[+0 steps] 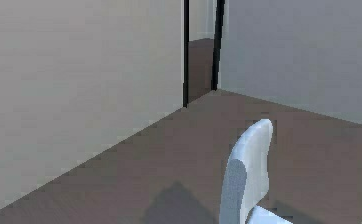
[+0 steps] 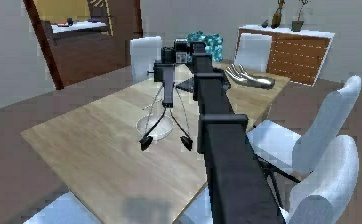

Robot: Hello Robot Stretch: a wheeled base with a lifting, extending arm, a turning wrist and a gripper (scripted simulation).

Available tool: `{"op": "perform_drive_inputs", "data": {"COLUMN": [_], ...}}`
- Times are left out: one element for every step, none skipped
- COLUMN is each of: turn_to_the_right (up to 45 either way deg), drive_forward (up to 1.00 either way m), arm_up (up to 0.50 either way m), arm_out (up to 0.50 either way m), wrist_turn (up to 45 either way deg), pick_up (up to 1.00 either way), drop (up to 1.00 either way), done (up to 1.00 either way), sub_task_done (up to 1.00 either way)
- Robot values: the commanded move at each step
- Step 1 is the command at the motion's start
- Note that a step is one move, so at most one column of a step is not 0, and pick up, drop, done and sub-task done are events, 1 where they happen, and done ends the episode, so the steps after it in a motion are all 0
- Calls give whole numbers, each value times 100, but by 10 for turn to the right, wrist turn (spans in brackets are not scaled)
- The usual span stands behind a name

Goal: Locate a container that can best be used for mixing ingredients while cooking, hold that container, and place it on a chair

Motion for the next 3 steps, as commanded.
{"op": "perform_drive_inputs", "data": {"turn_to_the_right": [0,0,0], "drive_forward": [0,0,0], "arm_up": [0,0,0], "arm_out": [0,0,0], "wrist_turn": [450,450,450], "pick_up": [0,0,0], "drop": [0,0,0], "done": [0,0,0], "sub_task_done": [0,0,0]}}
